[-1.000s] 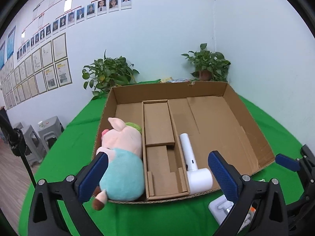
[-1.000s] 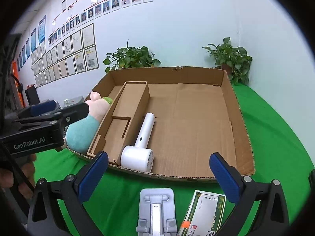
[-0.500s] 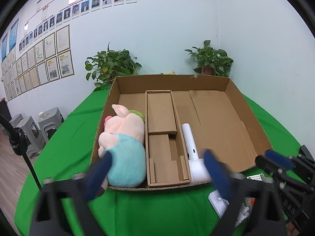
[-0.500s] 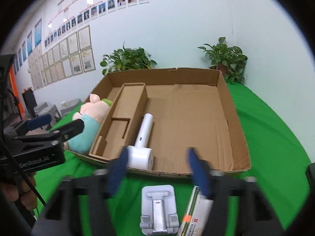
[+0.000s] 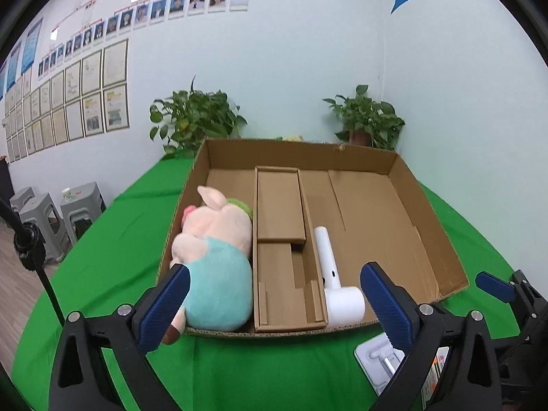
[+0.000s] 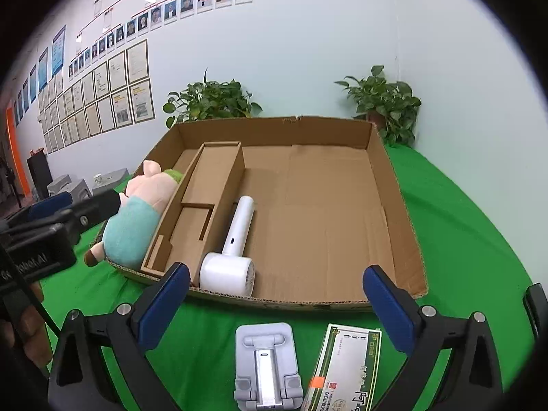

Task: Organize objects
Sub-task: 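Move the left gripper back toward the white phone stand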

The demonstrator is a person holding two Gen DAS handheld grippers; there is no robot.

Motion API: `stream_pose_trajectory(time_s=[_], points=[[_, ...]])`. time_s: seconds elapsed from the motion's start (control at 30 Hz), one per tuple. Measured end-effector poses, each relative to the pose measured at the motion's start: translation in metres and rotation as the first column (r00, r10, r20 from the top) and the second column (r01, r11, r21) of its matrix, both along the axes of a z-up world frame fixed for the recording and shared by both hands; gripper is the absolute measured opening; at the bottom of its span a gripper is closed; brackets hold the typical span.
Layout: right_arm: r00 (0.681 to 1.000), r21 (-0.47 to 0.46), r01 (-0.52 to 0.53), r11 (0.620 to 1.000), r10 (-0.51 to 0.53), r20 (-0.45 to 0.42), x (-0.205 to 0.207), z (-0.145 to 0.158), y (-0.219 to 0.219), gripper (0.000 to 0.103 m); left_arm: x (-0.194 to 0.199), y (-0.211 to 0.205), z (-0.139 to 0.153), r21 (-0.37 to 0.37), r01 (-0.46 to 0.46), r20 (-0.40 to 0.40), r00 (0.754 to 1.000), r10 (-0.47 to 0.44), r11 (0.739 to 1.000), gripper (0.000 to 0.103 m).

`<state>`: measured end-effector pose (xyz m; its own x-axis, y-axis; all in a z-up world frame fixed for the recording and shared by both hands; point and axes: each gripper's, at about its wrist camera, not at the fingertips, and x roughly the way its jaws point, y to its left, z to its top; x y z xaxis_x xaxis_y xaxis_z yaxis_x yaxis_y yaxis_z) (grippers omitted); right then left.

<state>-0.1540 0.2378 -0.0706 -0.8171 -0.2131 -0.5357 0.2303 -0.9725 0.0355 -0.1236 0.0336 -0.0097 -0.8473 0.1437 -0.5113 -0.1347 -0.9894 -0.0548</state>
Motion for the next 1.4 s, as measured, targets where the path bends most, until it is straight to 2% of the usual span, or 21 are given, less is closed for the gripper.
stream_pose_trajectory(time_s=[0.47, 0.73, 0.83, 0.93, 1.0, 1.13, 1.2, 1.3, 1.4], points=[[0.999, -0.014, -0.048, 0.999, 0.049, 0.01, 0.004, -0.004, -0.001, 0.102, -0.005, 0.0, -0.011, 0.019, 0.023, 0.046, 0.999, -0.023, 1.0, 0.101], [0.998, -0.015, -0.069, 0.998, 0.069, 0.007, 0.007, -0.003, -0.002, 0.102, -0.006, 0.004, -0.016, 0.034, 0.072, 0.069, 0.995, -0.074, 0.997, 0.101], [0.994, -0.047, -0.106, 0.993, 0.107, 0.025, 0.009, -0.006, 0.001, 0.102, -0.008, 0.004, -0.02, 0.053, 0.098, 0.088, 0.991, -0.102, 0.994, 0.101], [0.982, -0.068, -0.177, 0.982, 0.181, 0.056, 0.018, -0.016, 0.001, 0.102, -0.007, 0.005, -0.029, 0.076, 0.15, 0.115, 0.981, -0.158, 0.986, 0.101], [0.963, -0.076, -0.245, 0.967, 0.251, 0.095, 0.027, -0.029, -0.002, 0.102, -0.006, 0.008, -0.037, 0.094, 0.198, 0.139, 0.968, -0.21, 0.976, 0.101], [0.91, -0.164, -0.343, 0.925, 0.371, 0.188, 0.035, -0.054, -0.008, 0.102, -0.005, 0.014, -0.055, 0.136, 0.282, 0.198, 0.931, -0.305, 0.95, 0.101], [0.899, -0.174, -0.341, 0.924, 0.374, 0.227, 0.033, -0.065, -0.011, 0.102, -0.006, 0.017, -0.064, 0.155, 0.303, 0.231, 0.914, -0.333, 0.94, 0.101], [0.903, -0.136, -0.298, 0.945, 0.325, 0.28, 0.027, -0.076, -0.015, 0.102, -0.012, 0.02, -0.079, 0.193, 0.318, 0.273, 0.891, -0.362, 0.928, 0.099], [0.907, -0.105, -0.267, 0.958, 0.287, 0.308, 0.022, -0.083, -0.015, 0.101, -0.019, 0.019, -0.091, 0.227, 0.303, 0.312, 0.878, -0.364, 0.926, 0.099]])
